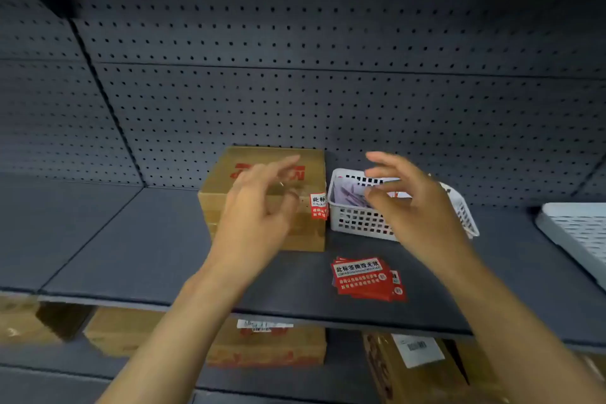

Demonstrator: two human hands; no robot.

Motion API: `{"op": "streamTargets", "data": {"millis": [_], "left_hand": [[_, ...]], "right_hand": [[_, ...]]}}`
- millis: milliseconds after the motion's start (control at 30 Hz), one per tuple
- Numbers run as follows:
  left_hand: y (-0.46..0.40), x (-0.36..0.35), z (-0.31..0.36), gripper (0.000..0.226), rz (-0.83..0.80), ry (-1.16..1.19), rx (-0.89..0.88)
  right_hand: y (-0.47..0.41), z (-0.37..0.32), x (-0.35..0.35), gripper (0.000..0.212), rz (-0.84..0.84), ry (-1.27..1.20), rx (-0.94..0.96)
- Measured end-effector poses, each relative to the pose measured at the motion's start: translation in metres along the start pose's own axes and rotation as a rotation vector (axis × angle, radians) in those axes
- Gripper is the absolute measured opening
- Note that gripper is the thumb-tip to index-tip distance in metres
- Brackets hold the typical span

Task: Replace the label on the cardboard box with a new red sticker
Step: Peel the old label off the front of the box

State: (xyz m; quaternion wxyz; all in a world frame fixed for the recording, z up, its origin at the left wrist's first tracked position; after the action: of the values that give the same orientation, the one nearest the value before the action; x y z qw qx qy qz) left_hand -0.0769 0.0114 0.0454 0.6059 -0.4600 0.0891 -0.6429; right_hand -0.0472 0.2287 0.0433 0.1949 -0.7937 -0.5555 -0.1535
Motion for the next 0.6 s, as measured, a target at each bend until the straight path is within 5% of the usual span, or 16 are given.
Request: {"op": "streamTargets", "data": {"millis": [600], "left_hand": [[-0.013,-0.048,-0.050,0.027,-0.202,-0.336,0.023]], "right_hand": [[-0.055,0.006,-0.082,0.025,-0.206,0.442,0.293]]}}
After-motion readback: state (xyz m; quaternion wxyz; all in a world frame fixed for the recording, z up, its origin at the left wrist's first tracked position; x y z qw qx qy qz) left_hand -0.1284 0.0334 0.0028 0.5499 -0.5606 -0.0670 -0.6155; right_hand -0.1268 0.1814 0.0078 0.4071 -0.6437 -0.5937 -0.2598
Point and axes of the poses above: each hand's wrist, its own y-axis away from the middle knuckle, its own x-axis out of the back of the hand, z = x × y, the point moved 9 cm from there along -y, towards the middle knuckle, and after that the axes turned 15 degrees about -x, right-handed, at the moved point
